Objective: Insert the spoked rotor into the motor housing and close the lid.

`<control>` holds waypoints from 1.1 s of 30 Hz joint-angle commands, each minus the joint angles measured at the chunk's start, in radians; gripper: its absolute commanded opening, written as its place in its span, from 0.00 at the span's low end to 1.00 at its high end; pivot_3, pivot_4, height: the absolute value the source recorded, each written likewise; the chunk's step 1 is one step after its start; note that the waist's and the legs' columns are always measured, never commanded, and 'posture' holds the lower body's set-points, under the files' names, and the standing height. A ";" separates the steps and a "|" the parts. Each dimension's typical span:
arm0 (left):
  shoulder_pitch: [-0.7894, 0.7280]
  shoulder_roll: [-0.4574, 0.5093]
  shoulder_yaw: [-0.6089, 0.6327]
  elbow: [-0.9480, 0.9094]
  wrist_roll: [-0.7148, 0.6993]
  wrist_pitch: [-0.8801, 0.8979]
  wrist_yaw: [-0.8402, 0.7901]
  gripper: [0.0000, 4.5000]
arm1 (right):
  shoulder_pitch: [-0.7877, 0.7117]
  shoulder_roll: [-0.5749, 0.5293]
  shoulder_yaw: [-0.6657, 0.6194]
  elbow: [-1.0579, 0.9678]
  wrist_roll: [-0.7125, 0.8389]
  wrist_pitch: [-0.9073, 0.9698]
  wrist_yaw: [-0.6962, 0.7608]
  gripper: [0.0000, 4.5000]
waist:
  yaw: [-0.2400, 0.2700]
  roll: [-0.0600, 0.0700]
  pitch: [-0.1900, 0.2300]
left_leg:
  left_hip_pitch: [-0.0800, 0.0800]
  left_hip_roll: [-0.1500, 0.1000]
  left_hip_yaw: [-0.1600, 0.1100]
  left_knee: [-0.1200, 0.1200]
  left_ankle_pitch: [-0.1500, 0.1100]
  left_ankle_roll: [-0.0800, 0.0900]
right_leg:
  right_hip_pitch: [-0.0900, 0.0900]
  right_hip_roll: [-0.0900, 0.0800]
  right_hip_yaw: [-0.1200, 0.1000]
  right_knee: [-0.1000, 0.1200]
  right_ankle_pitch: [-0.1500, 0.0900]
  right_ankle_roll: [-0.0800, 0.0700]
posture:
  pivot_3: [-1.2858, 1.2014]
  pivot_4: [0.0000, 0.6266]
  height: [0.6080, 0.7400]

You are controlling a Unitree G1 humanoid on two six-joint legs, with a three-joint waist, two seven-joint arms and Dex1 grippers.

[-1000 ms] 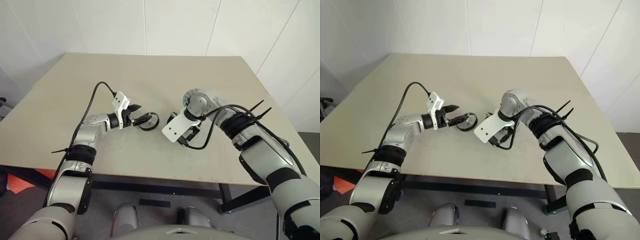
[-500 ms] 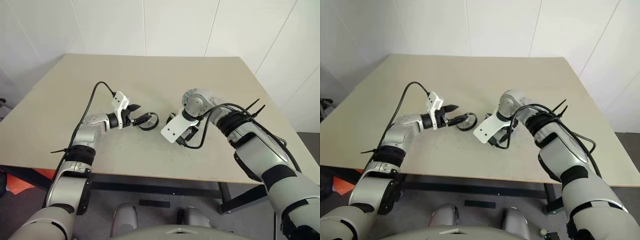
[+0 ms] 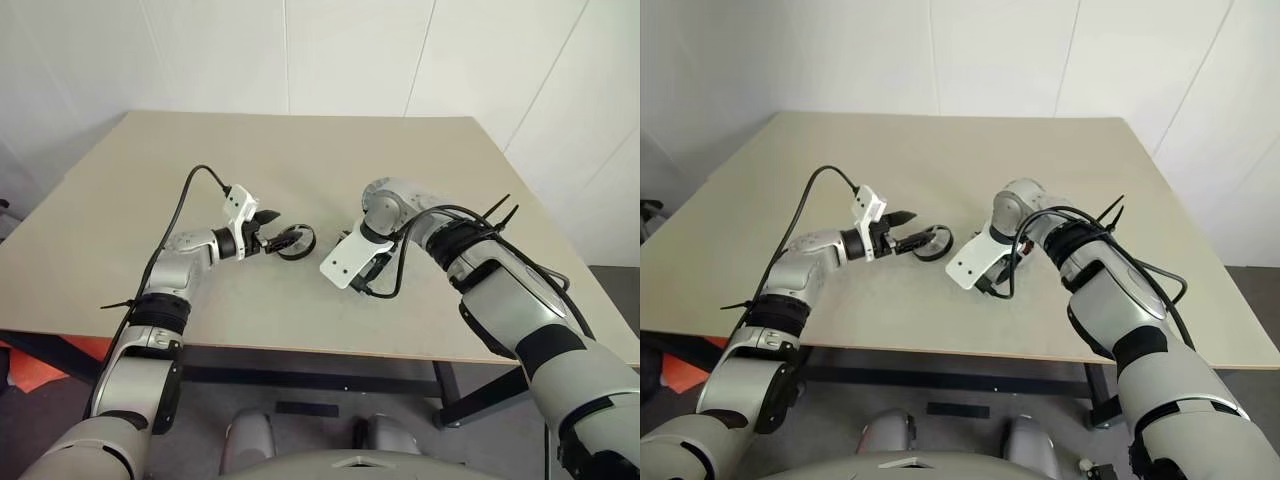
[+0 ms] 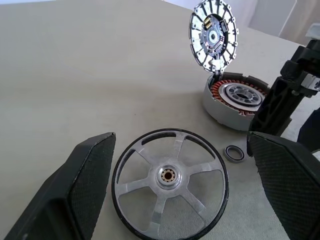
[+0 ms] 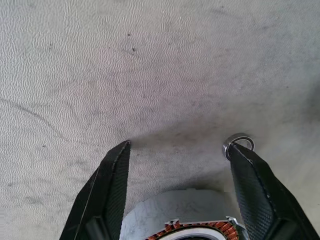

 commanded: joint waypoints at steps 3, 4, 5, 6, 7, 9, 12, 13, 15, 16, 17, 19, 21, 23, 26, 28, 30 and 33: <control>0.003 0.005 0.010 -0.063 -0.016 0.008 0.005 1.00 | -0.011 -0.001 0.017 0.038 -0.033 -0.006 -0.026 0.81 | -0.004 0.000 0.000 | 0.000 0.000 0.000 0.000 0.000 0.000 | 0.000 0.000 0.000 0.000 -0.002 0.003 | 0.52 0.00 1.00; 0.005 0.005 0.009 -0.067 -0.016 0.011 0.006 1.00 | -0.014 0.001 0.016 0.043 -0.033 -0.006 -0.029 0.81 | -0.004 0.000 0.000 | 0.000 0.000 0.000 0.000 0.000 0.000 | 0.000 0.000 0.000 0.000 -0.002 0.003 | 0.52 0.00 1.00; 0.007 0.005 0.009 -0.070 -0.017 0.013 0.006 1.00 | -0.017 0.003 0.015 0.046 -0.033 -0.006 -0.032 0.81 | -0.004 0.000 0.000 | 0.000 0.000 0.000 0.000 0.000 0.000 | 0.000 0.000 0.000 0.000 -0.002 0.003 | 0.52 0.00 1.00; 0.009 0.005 0.009 -0.074 -0.017 0.016 0.007 1.00 | -0.019 0.005 0.014 0.048 -0.033 -0.006 -0.033 0.81 | -0.004 0.000 0.000 | 0.000 0.000 0.000 0.000 0.000 0.000 | 0.000 0.000 0.000 0.000 -0.002 0.003 | 0.52 0.00 1.00; 0.011 0.005 0.009 -0.076 -0.017 0.018 0.007 1.00 | -0.023 0.008 0.010 0.051 -0.032 -0.005 -0.038 0.81 | -0.005 0.000 0.000 | 0.000 0.000 0.000 0.000 0.000 0.000 | 0.000 0.000 0.000 0.000 -0.002 0.003 | 0.52 0.00 1.00; 0.014 0.005 0.010 -0.081 -0.018 0.022 0.008 1.00 | -0.032 0.011 0.002 0.057 -0.027 -0.001 -0.043 0.81 | -0.006 0.000 0.000 | 0.000 0.000 0.000 0.000 0.000 0.000 | 0.000 0.000 0.000 0.000 -0.002 0.003 | 0.52 0.00 1.00; 0.018 0.006 0.009 -0.084 -0.019 0.025 0.008 1.00 | -0.054 0.016 -0.018 0.066 -0.011 0.009 -0.048 0.81 | -0.007 0.000 0.000 | 0.000 0.000 0.000 0.000 0.000 0.000 | -0.001 0.000 0.000 0.000 -0.002 0.003 | 0.52 0.00 1.00; 0.017 0.005 0.009 -0.082 -0.018 0.025 0.007 1.00 | -0.065 0.017 -0.025 0.070 -0.006 0.012 -0.050 0.81 | -0.007 0.000 0.000 | -0.001 0.000 0.000 0.000 0.000 0.000 | -0.001 0.000 0.000 0.000 -0.002 0.003 | 0.52 0.00 1.00; 0.016 0.005 0.008 -0.079 -0.018 0.025 0.007 1.00 | -0.079 0.017 -0.035 0.076 0.001 0.015 -0.052 0.81 | -0.007 0.000 0.000 | -0.002 0.000 0.000 0.000 0.000 0.000 | -0.003 0.001 0.000 0.000 -0.002 0.003 | 0.52 0.00 1.00; 0.015 0.004 0.007 -0.077 -0.017 0.025 0.006 1.00 | -0.087 0.016 -0.040 0.077 0.005 0.016 -0.048 0.81 | -0.007 0.000 0.000 | -0.003 0.000 0.000 0.000 0.000 0.000 | -0.003 0.001 0.000 0.000 -0.002 0.003 | 0.52 0.00 1.00; 0.012 0.003 0.006 -0.072 -0.017 0.024 0.005 1.00 | -0.097 0.015 -0.045 0.077 0.008 0.017 -0.046 0.81 | -0.007 0.001 0.001 | -0.004 0.000 0.000 0.000 0.000 0.000 | -0.004 0.001 0.000 0.000 -0.001 0.002 | 0.52 0.00 1.00; 0.004 0.000 0.004 -0.062 -0.015 0.021 0.004 1.00 | -0.112 0.010 -0.056 0.074 0.020 0.019 -0.028 0.81 | -0.007 0.001 0.001 | -0.005 0.000 0.000 0.000 0.000 0.000 | -0.005 0.001 0.000 0.000 0.002 -0.003 | 0.52 0.00 1.00; -0.002 -0.004 0.003 -0.054 -0.015 0.019 0.002 1.00 | -0.118 0.006 -0.069 0.061 0.035 0.021 0.000 0.81 | -0.007 0.001 0.001 | -0.006 0.000 0.000 0.000 0.000 0.000 | -0.006 0.001 0.000 0.000 0.003 -0.004 | 0.52 0.00 1.00; -0.007 -0.008 0.002 -0.046 -0.013 0.017 0.001 1.00 | -0.118 -0.001 -0.082 0.040 0.050 0.023 0.030 0.84 | -0.006 0.001 0.001 | -0.007 0.000 0.000 0.000 0.000 0.000 | -0.006 0.001 0.000 0.001 0.003 -0.006 | 0.52 0.00 1.00; -0.015 -0.014 0.000 -0.032 -0.011 0.012 -0.001 1.00 | -0.098 0.002 -0.120 -0.029 0.107 0.047 0.073 0.99 | -0.006 0.001 0.001 | -0.014 0.001 0.000 -0.001 -0.001 0.000 | -0.013 0.001 0.000 0.000 0.002 -0.007 | 0.52 0.00 1.00; -0.021 -0.019 -0.003 -0.022 -0.010 0.009 -0.004 1.00 | -0.065 -0.001 -0.141 -0.122 0.167 0.092 0.149 0.99 | -0.005 0.001 0.001 | -0.022 0.001 0.000 -0.001 0.000 0.001 | -0.021 0.001 0.000 0.000 0.002 -0.007 | 0.52 0.00 1.00; -0.030 -0.023 -0.004 -0.009 -0.007 0.003 -0.007 1.00 | -0.033 -0.011 -0.145 -0.204 0.197 0.134 0.202 0.99 | -0.004 0.001 0.001 | -0.023 0.001 0.000 -0.001 0.000 0.004 | -0.022 0.001 -0.001 0.001 0.002 -0.008 | 0.52 0.00 1.00; -0.043 -0.031 -0.007 0.008 -0.004 -0.004 -0.009 1.00 | 0.002 -0.028 -0.131 -0.275 0.204 0.167 0.226 0.99 | -0.002 0.001 0.001 | -0.023 0.002 0.001 -0.001 -0.001 0.004 | -0.022 0.001 -0.001 0.000 0.002 -0.008 | 0.52 0.00 1.00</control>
